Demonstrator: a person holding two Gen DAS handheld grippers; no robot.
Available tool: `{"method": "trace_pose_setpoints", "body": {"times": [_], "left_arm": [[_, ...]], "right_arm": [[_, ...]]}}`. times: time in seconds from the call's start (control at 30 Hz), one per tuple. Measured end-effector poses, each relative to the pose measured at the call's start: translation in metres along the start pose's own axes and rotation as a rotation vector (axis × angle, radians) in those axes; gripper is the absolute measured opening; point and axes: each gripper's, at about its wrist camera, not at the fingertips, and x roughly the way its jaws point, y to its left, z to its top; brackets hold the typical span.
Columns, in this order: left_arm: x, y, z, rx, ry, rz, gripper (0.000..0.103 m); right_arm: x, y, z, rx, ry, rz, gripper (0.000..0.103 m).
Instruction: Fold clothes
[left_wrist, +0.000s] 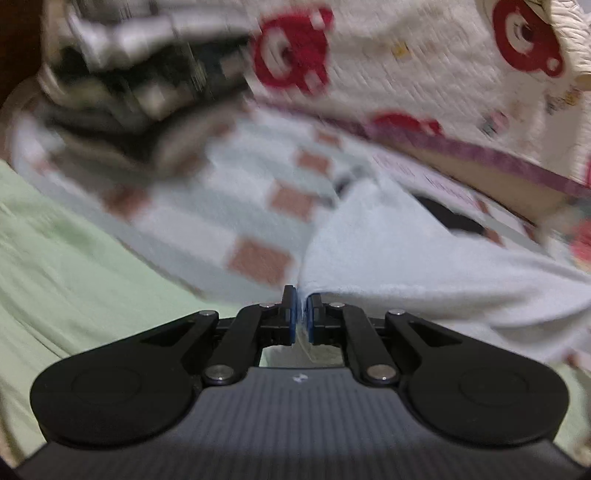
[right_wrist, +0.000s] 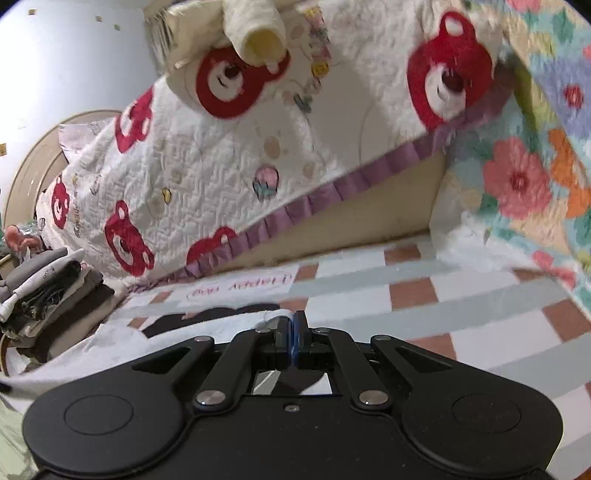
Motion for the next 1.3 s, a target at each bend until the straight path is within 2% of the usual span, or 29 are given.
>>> {"method": "trace_pose_setpoints", "body": {"times": [0.1, 0.17, 0.2, 0.27, 0.37, 0.43, 0.5, 0.53, 0.57, 0.6, 0.67, 0.77, 0.8, 0.9, 0.97, 1.0, 1.1, 1.2, 1.3], "left_arm": [[0.0, 0.021, -0.009, -0.055, 0.058, -0.103, 0.008], [0.0, 0.022, -0.017, -0.026, 0.086, -0.11, 0.011], [0.001, 0.018, -0.02, 0.01, 0.087, -0.086, 0.013], [0.003, 0.011, -0.028, 0.064, 0.084, -0.048, 0.033], [0.014, 0.005, -0.032, 0.054, 0.092, -0.058, 0.05], [0.023, 0.001, -0.033, 0.041, 0.099, -0.067, 0.056], [0.029, 0.0, -0.03, 0.029, 0.082, -0.033, 0.057], [0.033, -0.001, -0.029, 0.023, 0.073, -0.016, 0.05], [0.03, -0.002, -0.027, 0.031, 0.067, 0.025, 0.014], [0.026, -0.004, -0.025, 0.039, 0.06, 0.066, 0.002], [0.02, -0.007, -0.022, 0.056, 0.047, 0.149, 0.003], [-0.04, -0.018, -0.024, 0.051, -0.206, 0.176, 0.004], [-0.055, -0.024, -0.03, 0.062, -0.295, 0.209, 0.004], [-0.032, -0.026, -0.044, 0.13, -0.119, 0.225, 0.003], [-0.029, -0.026, -0.051, 0.129, -0.07, 0.161, 0.002], [-0.036, -0.027, -0.05, 0.125, -0.082, 0.099, 0.002], [-0.066, -0.029, -0.042, 0.133, -0.175, 0.071, 0.002], [-0.055, -0.017, -0.049, 0.065, -0.123, 0.072, 0.001], [-0.044, -0.005, -0.056, -0.004, -0.069, 0.073, 0.003]], "right_arm": [[0.005, 0.005, 0.003, -0.037, 0.005, 0.001, 0.001], [0.009, 0.009, 0.006, -0.062, 0.008, 0.002, 0.001], [0.011, 0.01, 0.007, -0.075, 0.009, 0.002, 0.001], [0.014, 0.014, 0.009, -0.1, 0.012, 0.003, 0.001], [0.02, 0.019, 0.012, -0.137, 0.017, 0.004, 0.001], [0.019, 0.018, 0.009, -0.133, 0.03, -0.007, 0.001], [0.018, 0.017, 0.005, -0.128, 0.045, -0.02, 0.001], [0.018, 0.017, 0.003, -0.125, 0.052, -0.027, 0.001], [0.018, 0.016, 0.001, -0.122, 0.06, -0.033, 0.001], [0.017, 0.016, -0.001, -0.119, 0.067, -0.039, 0.001], [0.016, 0.015, -0.006, -0.113, 0.081, -0.052, 0.001], [0.015, 0.013, -0.012, -0.104, 0.103, -0.071, 0.001], [0.015, 0.013, -0.014, -0.101, 0.111, -0.078, 0.001], [0.014, 0.011, -0.02, -0.092, 0.133, -0.097, 0.001], [0.013, 0.01, -0.024, -0.087, 0.147, -0.11, 0.001], [0.014, 0.008, -0.027, -0.082, 0.153, -0.107, 0.001], [0.011, 0.004, -0.022, -0.081, 0.133, -0.085, 0.001], [0.001, 0.004, -0.005, -0.11, 0.078, -0.058, 0.001], [0.013, -0.002, -0.007, -0.097, 0.111, -0.012, 0.001]]}}
